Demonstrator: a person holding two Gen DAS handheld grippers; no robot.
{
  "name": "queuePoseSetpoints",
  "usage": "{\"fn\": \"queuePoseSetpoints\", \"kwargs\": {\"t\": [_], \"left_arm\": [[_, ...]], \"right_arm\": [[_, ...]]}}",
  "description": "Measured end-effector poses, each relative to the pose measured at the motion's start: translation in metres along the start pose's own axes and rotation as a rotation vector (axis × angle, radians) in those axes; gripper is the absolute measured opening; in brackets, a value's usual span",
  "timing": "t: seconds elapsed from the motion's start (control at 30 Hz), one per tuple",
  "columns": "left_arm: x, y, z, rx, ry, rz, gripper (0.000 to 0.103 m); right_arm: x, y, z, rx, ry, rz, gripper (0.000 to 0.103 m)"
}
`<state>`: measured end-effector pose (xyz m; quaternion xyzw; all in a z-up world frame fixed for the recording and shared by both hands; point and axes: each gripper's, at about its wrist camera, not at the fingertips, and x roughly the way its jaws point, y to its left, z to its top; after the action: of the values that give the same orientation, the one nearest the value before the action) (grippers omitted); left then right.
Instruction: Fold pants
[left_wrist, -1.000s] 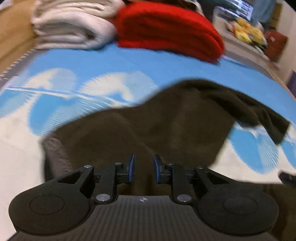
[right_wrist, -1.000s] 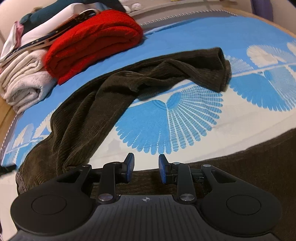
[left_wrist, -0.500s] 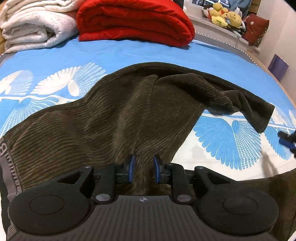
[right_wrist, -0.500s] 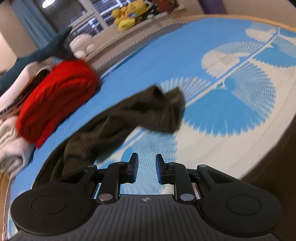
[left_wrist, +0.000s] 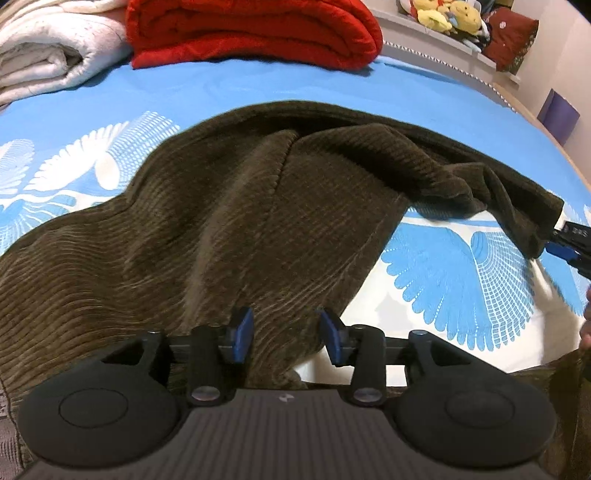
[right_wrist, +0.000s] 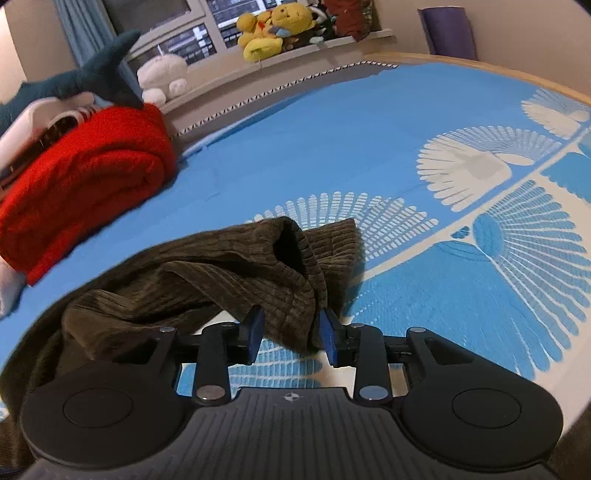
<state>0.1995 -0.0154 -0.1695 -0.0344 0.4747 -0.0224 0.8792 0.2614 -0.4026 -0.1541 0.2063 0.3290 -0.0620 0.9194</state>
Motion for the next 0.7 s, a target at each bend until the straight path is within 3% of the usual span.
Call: {"fn": "queuePoseSetpoints", "kwargs": {"t": [0.07,0.37,0.4,0.43,0.47,0.5,0.53,0.57,0.6,0.7], "left_arm": [[0.005,-0.002,0.0,0.001,0.004,0.0,0.052],[0.029,-0.013,-0.006,0.026,0.024,0.031,0.053],[0.032,-0.017,-0.007,0.039,0.024,0.044,0.053],[0.034,-0.022,-0.009,0.06,0.017,0.063,0.053],[0.035,-0.025,-0.011,0.087,0.008,0.082,0.051],[0.035,-0.03,-0.013,0.126,-0.005,0.107,0.041],[0.034,-0.032,-0.015,0.159,-0.017,0.128,0.032],[0.031,-0.033,-0.016,0.185,-0.026,0.146,0.02],[0.026,-0.032,-0.015,0.203,-0.041,0.16,0.016],[0.003,-0.017,-0.007,0.172,-0.087,0.153,0.013]], "right_arm": [[0.013,0.002,0.001,-0.024,0.011,-0.024,0.039],[0.035,-0.006,0.004,-0.039,-0.002,-0.098,0.043],[0.035,-0.005,0.005,-0.039,-0.004,-0.094,0.043],[0.034,-0.005,0.005,-0.041,-0.005,-0.085,0.035],[0.034,-0.005,0.005,-0.048,-0.009,-0.073,0.026],[0.033,-0.004,0.005,-0.057,-0.016,-0.068,0.023],[0.029,-0.003,0.006,-0.075,-0.032,-0.066,0.011],[0.026,-0.002,0.008,-0.088,-0.043,-0.061,0.01],[0.018,-0.001,0.014,-0.09,-0.062,-0.044,0.01],[-0.021,0.001,0.05,-0.078,-0.157,0.022,0.008]]}}
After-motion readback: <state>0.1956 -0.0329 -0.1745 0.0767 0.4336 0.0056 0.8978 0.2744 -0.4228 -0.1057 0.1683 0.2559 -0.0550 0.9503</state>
